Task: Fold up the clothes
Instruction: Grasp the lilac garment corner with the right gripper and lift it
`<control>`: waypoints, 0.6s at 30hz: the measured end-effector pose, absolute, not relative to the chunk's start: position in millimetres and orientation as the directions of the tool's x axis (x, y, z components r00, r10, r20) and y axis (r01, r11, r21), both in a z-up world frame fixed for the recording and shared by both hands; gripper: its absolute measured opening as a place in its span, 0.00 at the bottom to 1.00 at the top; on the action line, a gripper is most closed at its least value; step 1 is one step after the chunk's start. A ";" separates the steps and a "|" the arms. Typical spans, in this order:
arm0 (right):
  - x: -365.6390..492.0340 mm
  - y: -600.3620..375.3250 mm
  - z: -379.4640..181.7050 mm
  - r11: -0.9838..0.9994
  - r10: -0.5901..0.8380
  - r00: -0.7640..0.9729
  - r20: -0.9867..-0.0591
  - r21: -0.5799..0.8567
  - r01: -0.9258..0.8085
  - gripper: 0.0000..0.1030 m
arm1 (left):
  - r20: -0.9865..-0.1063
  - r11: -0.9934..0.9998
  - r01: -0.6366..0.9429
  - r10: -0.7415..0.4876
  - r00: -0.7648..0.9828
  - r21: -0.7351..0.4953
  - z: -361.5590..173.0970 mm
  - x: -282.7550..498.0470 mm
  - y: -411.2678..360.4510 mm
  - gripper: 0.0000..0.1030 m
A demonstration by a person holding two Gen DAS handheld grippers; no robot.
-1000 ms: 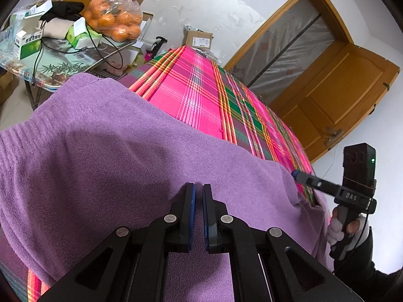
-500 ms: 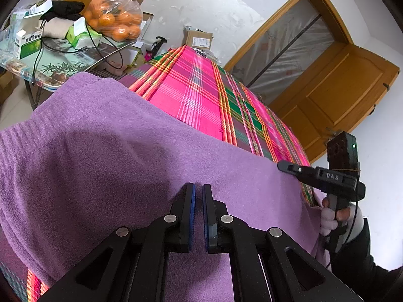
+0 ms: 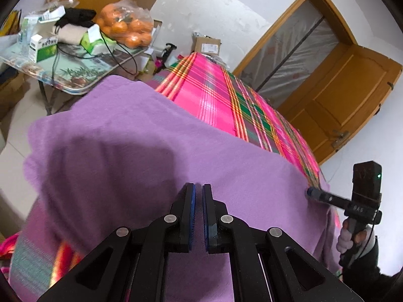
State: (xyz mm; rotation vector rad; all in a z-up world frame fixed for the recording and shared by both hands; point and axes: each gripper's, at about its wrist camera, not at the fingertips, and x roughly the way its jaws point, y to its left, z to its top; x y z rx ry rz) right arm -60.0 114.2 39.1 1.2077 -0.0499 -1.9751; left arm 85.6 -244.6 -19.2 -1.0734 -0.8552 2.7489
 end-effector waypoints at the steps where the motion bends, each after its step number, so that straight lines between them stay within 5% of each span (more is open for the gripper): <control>1: -58.3 116.7 34.2 -0.691 -0.626 -0.220 -0.748 0.401 0.602 0.12 | -0.610 -0.848 0.137 0.246 -0.754 -0.511 -18.3 88.2 -243.8 0.05; 11: -48.4 209.6 64.2 -0.795 -0.596 -0.449 -0.665 0.415 0.442 0.16 | -0.628 -0.908 0.042 0.254 -0.735 -0.416 -2.3 89.9 -192.0 0.05; 18: -44.6 263.5 56.6 -0.886 -0.464 -0.545 -0.698 0.375 0.273 0.27 | -0.651 -0.930 -0.047 0.291 -0.701 -0.365 -5.2 81.3 -152.6 0.06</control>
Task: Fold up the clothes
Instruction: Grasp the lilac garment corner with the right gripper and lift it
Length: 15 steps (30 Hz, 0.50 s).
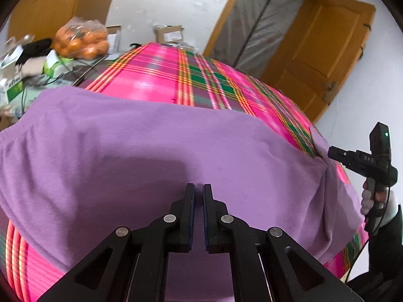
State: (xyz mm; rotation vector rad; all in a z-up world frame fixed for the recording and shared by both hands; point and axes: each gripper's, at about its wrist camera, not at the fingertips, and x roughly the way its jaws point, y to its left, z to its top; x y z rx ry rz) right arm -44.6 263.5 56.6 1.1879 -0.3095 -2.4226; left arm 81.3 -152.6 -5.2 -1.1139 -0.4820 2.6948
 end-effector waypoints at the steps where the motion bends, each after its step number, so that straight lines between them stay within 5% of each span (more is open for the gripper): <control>1: -45.8 269.7 54.7 -0.895 -0.446 -0.552 -0.704 0.369 0.253 0.28 | -0.652 -0.931 -0.049 0.291 -0.700 -0.363 -4.2 80.7 -151.4 0.06; 9: -72.9 299.5 54.2 -0.947 -0.309 -0.588 -0.747 0.297 0.120 0.31 | -0.673 -0.947 -0.048 0.260 -0.693 -0.317 -2.0 62.8 -138.6 0.06; 15: -113.3 280.9 38.0 -0.989 -0.147 -0.535 -0.832 0.116 0.091 0.32 | -0.673 -0.943 -0.052 0.272 -0.687 -0.329 -3.0 58.4 -138.3 0.06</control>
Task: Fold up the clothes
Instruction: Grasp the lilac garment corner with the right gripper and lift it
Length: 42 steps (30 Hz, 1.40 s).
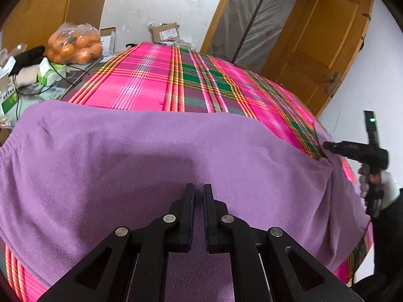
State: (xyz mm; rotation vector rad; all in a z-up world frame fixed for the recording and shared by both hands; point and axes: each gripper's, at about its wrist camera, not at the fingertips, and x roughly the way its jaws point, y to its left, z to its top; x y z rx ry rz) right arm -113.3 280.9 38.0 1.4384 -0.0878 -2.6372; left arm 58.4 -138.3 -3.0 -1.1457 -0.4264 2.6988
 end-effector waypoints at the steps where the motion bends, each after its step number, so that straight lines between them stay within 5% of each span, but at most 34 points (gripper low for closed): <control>1: -117.4 277.2 35.8 -0.992 -0.121 -0.535 -0.836 0.084 0.093 0.32 | -0.672 -0.941 -0.051 0.276 -0.688 -0.334 -3.2 58.2 -138.9 0.06; 5: -119.6 268.3 33.3 -0.992 -0.064 -0.547 -0.835 -0.004 0.122 0.29 | -0.666 -0.934 -0.050 0.289 -0.688 -0.353 -4.2 57.8 -140.5 0.06; 7: -118.8 267.4 33.8 -0.991 -0.058 -0.553 -0.831 -0.020 0.134 0.05 | -0.664 -0.931 -0.050 0.294 -0.688 -0.361 -4.7 57.9 -140.5 0.06; 16: -68.3 321.6 73.9 -0.971 -0.230 -0.665 -0.711 0.213 0.108 0.04 | -0.663 -0.931 -0.052 0.296 -0.688 -0.362 -3.7 57.5 -140.1 0.06; 25: 29.9 392.9 97.9 -0.942 -0.214 -0.748 -0.629 0.334 -0.011 0.04 | -0.625 -0.918 -0.180 0.374 -0.685 -0.353 16.6 72.2 -100.8 0.06; 32: 62.7 422.9 56.8 -0.940 -0.182 -0.671 -0.719 0.327 -0.096 0.06 | -0.591 -0.846 -0.411 0.532 -0.607 -0.339 32.7 84.7 -28.6 0.15; 37: 60.6 410.7 69.4 -0.970 -0.168 -0.710 -0.684 0.244 -0.005 0.31 | -0.605 -0.812 -0.492 0.571 -0.555 -0.315 31.6 85.3 8.0 0.15; 42: 41.0 367.1 66.9 -0.986 -0.150 -0.685 -0.713 0.061 0.153 0.34 | -0.631 -0.788 -0.549 0.581 -0.515 -0.278 26.7 90.3 36.9 0.17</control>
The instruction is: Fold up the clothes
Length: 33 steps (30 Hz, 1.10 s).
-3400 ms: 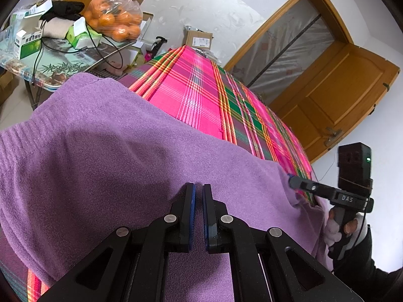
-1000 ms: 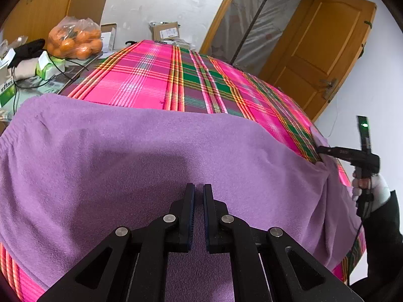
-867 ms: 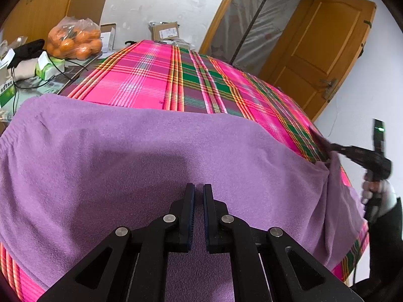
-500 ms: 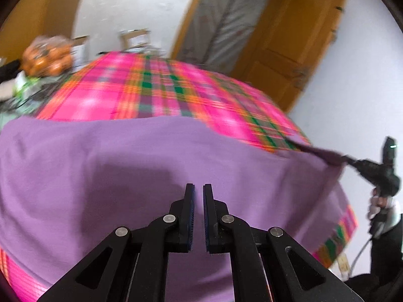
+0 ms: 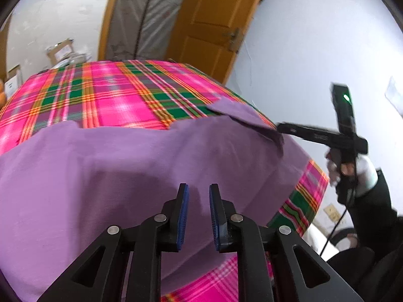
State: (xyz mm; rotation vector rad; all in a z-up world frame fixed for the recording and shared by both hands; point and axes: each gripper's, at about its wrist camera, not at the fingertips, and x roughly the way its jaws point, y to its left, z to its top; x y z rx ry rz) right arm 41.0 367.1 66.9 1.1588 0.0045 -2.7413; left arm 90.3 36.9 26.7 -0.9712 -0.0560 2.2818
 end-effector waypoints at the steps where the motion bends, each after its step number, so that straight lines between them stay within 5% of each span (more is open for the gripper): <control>1: 37.4 359.3 63.2 -0.984 -0.142 -0.679 -0.721 0.027 0.176 0.34 | -0.636 -0.783 -0.560 0.582 -0.507 -0.269 25.6 91.5 42.6 0.17; 4: 23.5 341.0 51.6 -0.971 -0.079 -0.663 -0.745 -0.094 0.221 0.34 | -0.655 -0.773 -0.589 0.575 -0.491 -0.237 20.6 96.8 56.2 0.21; 7: 12.5 335.3 43.9 -0.962 -0.044 -0.646 -0.762 -0.142 0.233 0.34 | -0.670 -0.761 -0.616 0.568 -0.478 -0.205 15.7 103.2 66.4 0.37; 11: 3.6 341.2 38.7 -0.969 -0.034 -0.631 -0.775 -0.128 0.210 0.34 | -0.684 -0.761 -0.625 0.551 -0.477 -0.177 11.3 106.4 72.0 0.37; 15: 1.6 355.4 41.3 -0.983 -0.057 -0.638 -0.768 -0.071 0.172 0.04 | -0.708 -0.773 -0.620 0.514 -0.485 -0.136 5.2 105.9 76.5 0.37; 18: 2.7 367.0 47.9 -0.990 -0.085 -0.656 -0.750 -0.013 0.143 0.03 | -0.718 -0.774 -0.625 0.492 -0.493 -0.102 3.1 108.3 79.6 0.37; 23: 7.5 389.6 65.0 -0.990 -0.144 -0.699 -0.700 0.101 0.102 0.03 | -0.717 -0.776 -0.627 0.476 -0.509 -0.071 4.3 108.4 79.6 0.07; 33: 70.6 454.7 82.7 -0.951 -0.168 -0.764 -0.622 0.305 -0.039 0.03 | -0.638 -0.741 -0.649 0.585 -0.500 -0.170 32.5 124.5 60.8 0.04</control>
